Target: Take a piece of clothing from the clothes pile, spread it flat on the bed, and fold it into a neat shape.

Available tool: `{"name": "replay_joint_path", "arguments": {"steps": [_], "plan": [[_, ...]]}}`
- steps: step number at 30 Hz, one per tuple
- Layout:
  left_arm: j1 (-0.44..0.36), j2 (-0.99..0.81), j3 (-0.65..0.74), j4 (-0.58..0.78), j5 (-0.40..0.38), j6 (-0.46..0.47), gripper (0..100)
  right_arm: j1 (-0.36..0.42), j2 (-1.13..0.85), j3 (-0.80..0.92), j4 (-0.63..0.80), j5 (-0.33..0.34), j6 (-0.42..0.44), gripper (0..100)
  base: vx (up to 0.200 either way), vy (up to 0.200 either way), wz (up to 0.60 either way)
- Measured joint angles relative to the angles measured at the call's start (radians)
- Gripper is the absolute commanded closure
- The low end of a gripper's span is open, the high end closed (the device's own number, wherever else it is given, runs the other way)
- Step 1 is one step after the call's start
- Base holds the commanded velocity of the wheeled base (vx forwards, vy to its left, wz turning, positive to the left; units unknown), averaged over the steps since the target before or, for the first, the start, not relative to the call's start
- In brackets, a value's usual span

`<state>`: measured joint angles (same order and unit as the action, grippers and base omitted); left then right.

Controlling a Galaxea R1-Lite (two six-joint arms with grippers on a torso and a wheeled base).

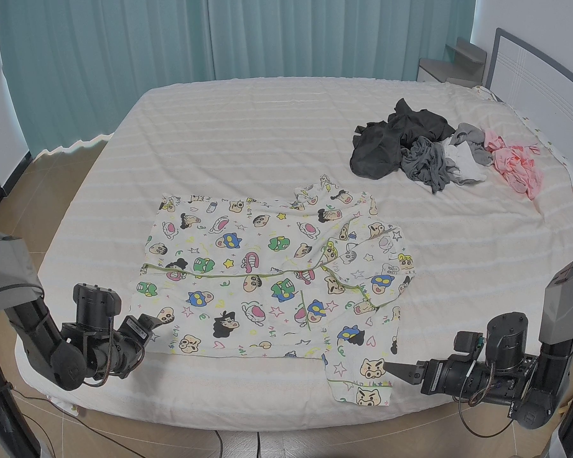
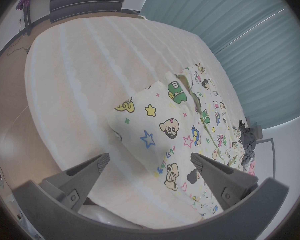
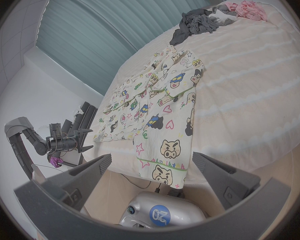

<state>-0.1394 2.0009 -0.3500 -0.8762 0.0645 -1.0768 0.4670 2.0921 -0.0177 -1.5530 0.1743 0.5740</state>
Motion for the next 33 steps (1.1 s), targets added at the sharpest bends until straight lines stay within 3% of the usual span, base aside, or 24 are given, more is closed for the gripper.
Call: {"name": "replay_joint_path", "arguments": {"steps": [13,33], "plan": [[0.009,0.141,-0.099,0.024,0.045,0.000,0,0.010,0.003,0.000,0.000,-0.005,0.001,0,0.000,0.000,0.00],[0.077,0.149,-0.249,0.141,0.060,0.002,0,0.016,0.016,0.000,0.000,-0.006,0.003,0,0.000,0.000,0.00]]}}
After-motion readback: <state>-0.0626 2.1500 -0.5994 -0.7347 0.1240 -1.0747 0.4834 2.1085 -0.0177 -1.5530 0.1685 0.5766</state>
